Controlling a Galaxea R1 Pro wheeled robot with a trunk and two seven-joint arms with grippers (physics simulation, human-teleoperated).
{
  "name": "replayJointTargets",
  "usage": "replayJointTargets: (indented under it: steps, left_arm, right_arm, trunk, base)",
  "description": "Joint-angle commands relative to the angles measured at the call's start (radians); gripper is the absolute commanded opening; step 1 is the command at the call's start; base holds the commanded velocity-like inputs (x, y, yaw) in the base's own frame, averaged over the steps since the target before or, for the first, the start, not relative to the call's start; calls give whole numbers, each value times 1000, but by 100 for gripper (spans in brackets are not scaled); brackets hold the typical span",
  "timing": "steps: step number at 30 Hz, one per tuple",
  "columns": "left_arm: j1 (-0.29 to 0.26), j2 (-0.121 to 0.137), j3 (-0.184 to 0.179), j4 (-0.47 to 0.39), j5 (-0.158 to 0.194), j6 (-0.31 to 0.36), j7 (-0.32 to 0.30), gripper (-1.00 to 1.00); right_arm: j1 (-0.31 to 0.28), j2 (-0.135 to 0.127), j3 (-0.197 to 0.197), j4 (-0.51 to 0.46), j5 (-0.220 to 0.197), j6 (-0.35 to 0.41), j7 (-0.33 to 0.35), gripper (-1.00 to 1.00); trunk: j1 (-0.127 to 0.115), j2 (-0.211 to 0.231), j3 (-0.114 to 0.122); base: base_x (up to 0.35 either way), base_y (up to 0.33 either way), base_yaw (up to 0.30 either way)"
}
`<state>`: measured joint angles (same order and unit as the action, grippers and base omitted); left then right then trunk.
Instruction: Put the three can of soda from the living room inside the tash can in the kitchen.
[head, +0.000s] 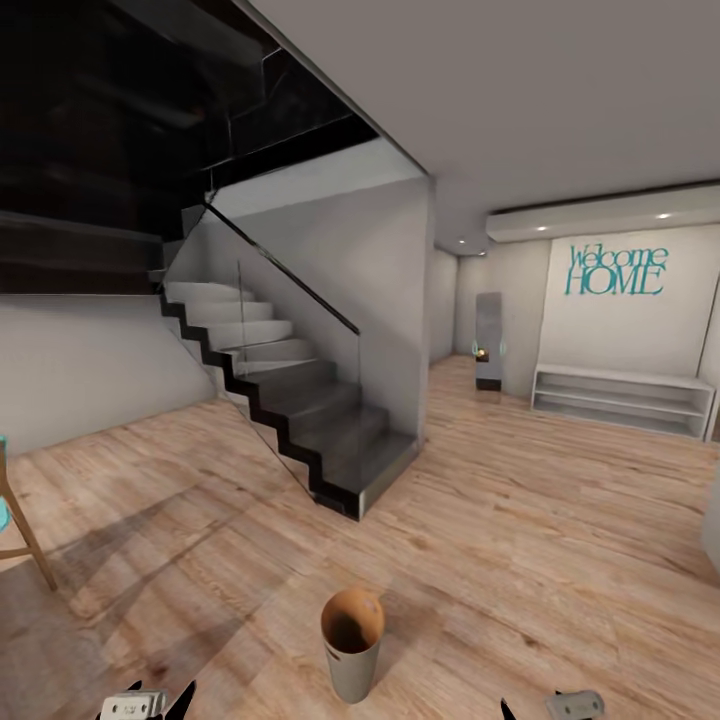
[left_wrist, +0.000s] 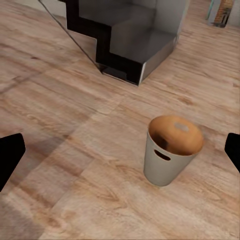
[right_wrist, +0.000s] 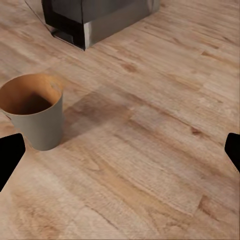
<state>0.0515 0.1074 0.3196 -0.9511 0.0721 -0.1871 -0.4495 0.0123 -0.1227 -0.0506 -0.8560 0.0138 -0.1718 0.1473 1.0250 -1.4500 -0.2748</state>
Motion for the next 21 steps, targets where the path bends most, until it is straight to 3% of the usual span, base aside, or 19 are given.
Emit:
replayJointTargets:
  steps: [1,15,21]
  left_arm:
    - [0,0,0,0,0,0,0,100]
    - [0,0,1,0,0,-6,0,100]
    - [0,0,1,1,0,-6,0,100]
  right_arm:
    - [0,0,0,0,0,0,0,100]
    - [0,1,0,0,0,0,0,100]
    - [0,11,0,0,0,0,0,100]
  trunk:
    - [0,0,0]
    - [0,0,0]
    - [0,0,0]
  base:
    - [247,-192,13]
    - [244,-192,4]
    - [173,-128,142]
